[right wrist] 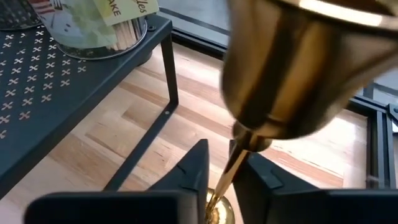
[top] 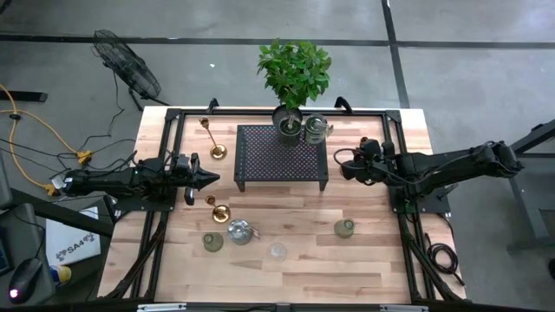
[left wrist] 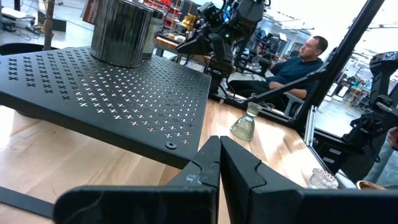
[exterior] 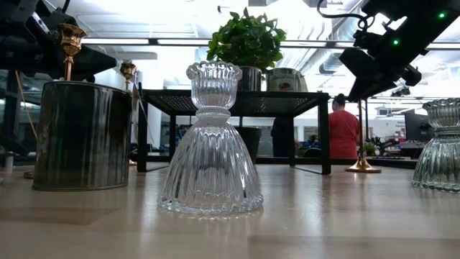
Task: Pick & Place candle stick holders
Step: Put the right gold candle holder on the shelf
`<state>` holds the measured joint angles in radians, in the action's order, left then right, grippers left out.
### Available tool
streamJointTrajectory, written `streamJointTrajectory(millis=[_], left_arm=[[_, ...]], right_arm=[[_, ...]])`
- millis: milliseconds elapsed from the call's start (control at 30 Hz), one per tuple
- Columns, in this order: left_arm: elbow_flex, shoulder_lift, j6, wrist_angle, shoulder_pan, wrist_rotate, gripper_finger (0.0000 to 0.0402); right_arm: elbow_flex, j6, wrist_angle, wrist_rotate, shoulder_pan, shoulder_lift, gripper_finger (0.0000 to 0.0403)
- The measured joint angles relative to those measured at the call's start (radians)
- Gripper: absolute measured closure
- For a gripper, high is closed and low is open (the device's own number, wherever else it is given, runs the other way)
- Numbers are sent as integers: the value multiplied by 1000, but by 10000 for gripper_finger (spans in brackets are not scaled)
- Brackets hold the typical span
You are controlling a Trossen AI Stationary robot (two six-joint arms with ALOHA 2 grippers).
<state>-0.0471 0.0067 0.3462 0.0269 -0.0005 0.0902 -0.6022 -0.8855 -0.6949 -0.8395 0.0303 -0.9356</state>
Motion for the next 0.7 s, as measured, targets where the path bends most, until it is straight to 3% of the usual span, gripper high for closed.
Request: streamJointTrajectory(millis=[167,433,700], left_arm=[[0,0,0,0,0,0,400],[0,0,0,0,0,0,400],[0,0,0,0,0,0,400]], right_arm=[[0,15,2,-1,0,0,388],[-6,34,-4,-14,3,2,393],[-104,82,-39,-4,46,2,395]])
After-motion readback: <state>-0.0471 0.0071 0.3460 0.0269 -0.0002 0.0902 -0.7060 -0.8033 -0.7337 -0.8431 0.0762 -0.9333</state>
